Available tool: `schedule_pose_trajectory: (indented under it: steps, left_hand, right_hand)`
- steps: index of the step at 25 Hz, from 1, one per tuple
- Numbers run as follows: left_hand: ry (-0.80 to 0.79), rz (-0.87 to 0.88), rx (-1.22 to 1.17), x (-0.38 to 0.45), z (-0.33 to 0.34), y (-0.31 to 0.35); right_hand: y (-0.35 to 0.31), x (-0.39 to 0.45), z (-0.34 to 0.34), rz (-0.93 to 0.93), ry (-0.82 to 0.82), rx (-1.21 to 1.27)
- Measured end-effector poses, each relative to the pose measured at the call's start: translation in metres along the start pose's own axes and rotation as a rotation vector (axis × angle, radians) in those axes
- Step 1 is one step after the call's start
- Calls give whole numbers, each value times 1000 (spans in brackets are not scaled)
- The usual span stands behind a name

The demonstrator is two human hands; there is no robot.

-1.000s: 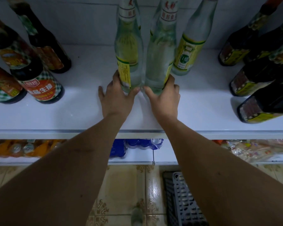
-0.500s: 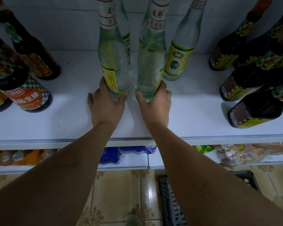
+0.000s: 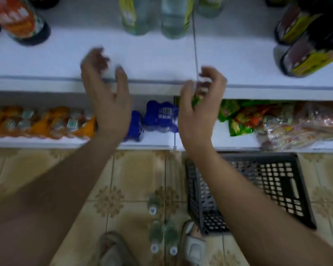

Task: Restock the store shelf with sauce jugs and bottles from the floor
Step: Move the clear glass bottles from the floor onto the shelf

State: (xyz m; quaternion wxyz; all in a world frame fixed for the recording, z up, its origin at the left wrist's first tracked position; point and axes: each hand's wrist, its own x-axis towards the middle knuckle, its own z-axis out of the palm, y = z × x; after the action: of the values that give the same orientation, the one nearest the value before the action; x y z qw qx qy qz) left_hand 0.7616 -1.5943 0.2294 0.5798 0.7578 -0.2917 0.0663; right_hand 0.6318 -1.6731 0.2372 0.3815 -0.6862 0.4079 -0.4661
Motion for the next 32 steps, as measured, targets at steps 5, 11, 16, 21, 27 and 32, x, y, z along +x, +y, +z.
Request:
schedule_pose_trajectory:
  steps: [5,11,16,21,27,32]
  left_hand:
    - [-416,-370,88,-176,-49,-56]
    - [-984,-851,521,-296,-75,-130]
    - [-1031,-898,556,-330,-81,-170]
    - [-1016,-886,505,-343,-88,-191]
    - [-1036,-871,495,-338,-86,-187]
    - [-1058,-847,363,-315,-74,-158]
  right_hand:
    - [77,-156,-43,489,-532,-236]
    - [155,-254,-30,459,-1362,-794]
    - [189,-284,-2,270,-1466,-888]
    - [203,-298,2,218,-1386,-848]
    - [200,-287,-6,297,-1302,-788]
    - [161,-240,-17,335,-1312,-719]
